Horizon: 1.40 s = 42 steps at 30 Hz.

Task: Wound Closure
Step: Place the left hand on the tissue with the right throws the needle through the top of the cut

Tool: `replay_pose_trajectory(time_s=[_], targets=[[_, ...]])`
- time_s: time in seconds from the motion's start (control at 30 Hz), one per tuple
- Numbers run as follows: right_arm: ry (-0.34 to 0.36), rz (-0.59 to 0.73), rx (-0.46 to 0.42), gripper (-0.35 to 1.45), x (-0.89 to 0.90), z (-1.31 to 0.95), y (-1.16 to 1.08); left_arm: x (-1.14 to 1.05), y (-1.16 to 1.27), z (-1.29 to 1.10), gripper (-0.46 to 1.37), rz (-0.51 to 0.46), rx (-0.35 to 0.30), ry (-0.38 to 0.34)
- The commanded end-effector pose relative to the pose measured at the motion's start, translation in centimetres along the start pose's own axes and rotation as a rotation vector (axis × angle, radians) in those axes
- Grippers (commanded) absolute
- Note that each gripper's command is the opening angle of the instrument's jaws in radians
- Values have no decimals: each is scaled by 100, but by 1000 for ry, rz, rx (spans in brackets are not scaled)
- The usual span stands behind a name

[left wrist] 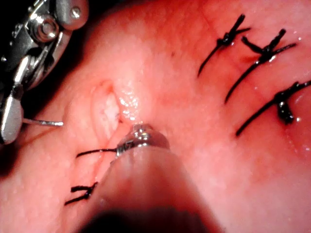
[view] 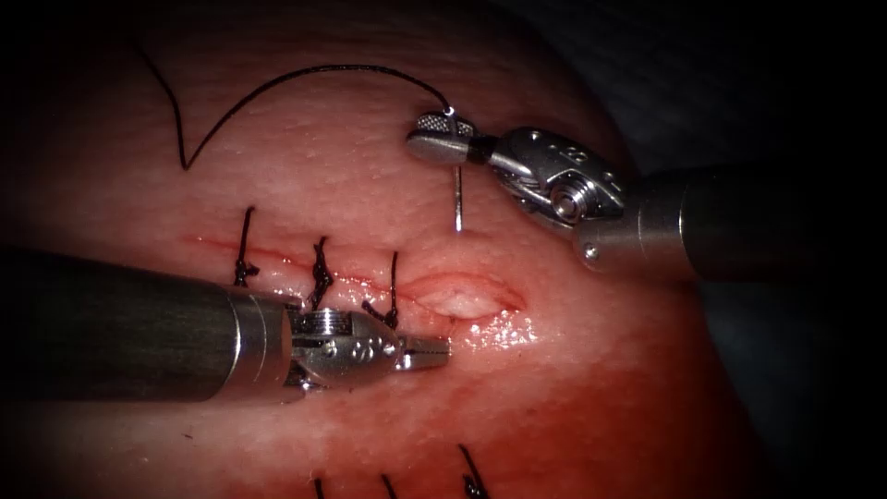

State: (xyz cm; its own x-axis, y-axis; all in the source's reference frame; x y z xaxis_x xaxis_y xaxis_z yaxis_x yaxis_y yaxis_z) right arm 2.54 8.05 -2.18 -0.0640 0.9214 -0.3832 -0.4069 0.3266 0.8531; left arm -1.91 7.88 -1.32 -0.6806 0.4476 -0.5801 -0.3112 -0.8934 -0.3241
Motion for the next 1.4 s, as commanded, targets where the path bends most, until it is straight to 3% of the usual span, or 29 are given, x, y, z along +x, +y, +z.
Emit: replay_pose_trajectory(time_s=[0.03,0.3,0.63,1.07,1.23,1.3,1.37,1.4], targets=[[-14,23,-18,-35,0,-2,-2,0,0,0,-35,-1,-6,0],[-64,157,-35,-35,-11,-7,-9,0,0,0,-35,-1,-9,2],[-105,327,73,-35,-30,-10,-17,0,-1,-2,-35,-1,-9,5],[-141,421,137,-35,-73,-13,-30,-2,-4,-6,-35,6,-6,6],[-132,406,143,-35,-72,-14,-29,-2,-5,-6,-35,5,-7,6],[-59,365,169,-35,-64,-11,-23,-2,-4,-6,-35,5,-7,6],[27,355,199,24,-54,-9,-16,-2,-4,-7,-35,5,-6,6],[40,359,206,29,-51,-8,-13,-2,-4,-7,-35,5,-6,6]])
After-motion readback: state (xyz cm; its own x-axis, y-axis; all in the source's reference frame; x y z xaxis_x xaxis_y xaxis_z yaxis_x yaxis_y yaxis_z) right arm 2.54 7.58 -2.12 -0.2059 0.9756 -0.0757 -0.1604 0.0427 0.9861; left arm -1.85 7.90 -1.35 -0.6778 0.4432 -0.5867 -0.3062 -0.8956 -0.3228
